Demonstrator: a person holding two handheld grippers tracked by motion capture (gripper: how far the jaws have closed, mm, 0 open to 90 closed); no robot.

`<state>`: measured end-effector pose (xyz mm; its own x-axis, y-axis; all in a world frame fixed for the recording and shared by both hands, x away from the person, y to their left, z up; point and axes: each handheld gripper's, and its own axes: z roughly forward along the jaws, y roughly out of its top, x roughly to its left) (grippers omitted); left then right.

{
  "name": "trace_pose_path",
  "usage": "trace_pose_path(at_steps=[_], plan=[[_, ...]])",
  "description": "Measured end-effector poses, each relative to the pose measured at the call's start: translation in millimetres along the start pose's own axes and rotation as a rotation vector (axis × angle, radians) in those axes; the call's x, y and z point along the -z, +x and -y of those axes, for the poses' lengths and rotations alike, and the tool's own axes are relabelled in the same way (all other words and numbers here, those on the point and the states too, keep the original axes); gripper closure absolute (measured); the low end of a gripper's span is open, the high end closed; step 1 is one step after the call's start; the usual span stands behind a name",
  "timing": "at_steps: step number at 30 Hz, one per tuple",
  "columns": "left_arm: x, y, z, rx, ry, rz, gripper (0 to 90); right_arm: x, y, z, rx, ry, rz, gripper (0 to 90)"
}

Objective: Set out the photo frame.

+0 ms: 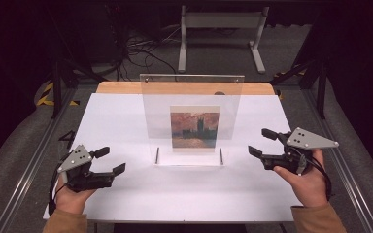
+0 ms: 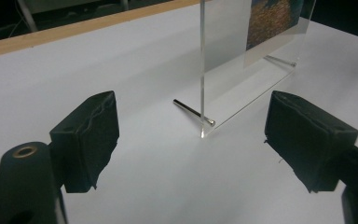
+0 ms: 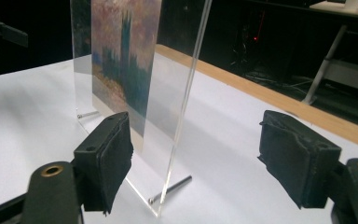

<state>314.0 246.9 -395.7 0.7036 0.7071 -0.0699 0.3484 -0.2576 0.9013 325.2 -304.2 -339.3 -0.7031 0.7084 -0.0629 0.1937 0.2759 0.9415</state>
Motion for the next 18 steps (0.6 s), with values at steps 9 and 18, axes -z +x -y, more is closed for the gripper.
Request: trace_pose_path(at_steps=[9, 18], plan=[[3.1, 3.0, 13.4, -0.005, -0.015, -0.007, 12.6, 8.7, -3.4, 31.8, -0.050, 0.049, 0.008, 23.9], [-5.9, 8.7, 35.6, -0.004, -0.041, -0.009, 10.4, 5.6, -4.2, 56.6, -0.077, 0.070, 0.016, 22.2]])
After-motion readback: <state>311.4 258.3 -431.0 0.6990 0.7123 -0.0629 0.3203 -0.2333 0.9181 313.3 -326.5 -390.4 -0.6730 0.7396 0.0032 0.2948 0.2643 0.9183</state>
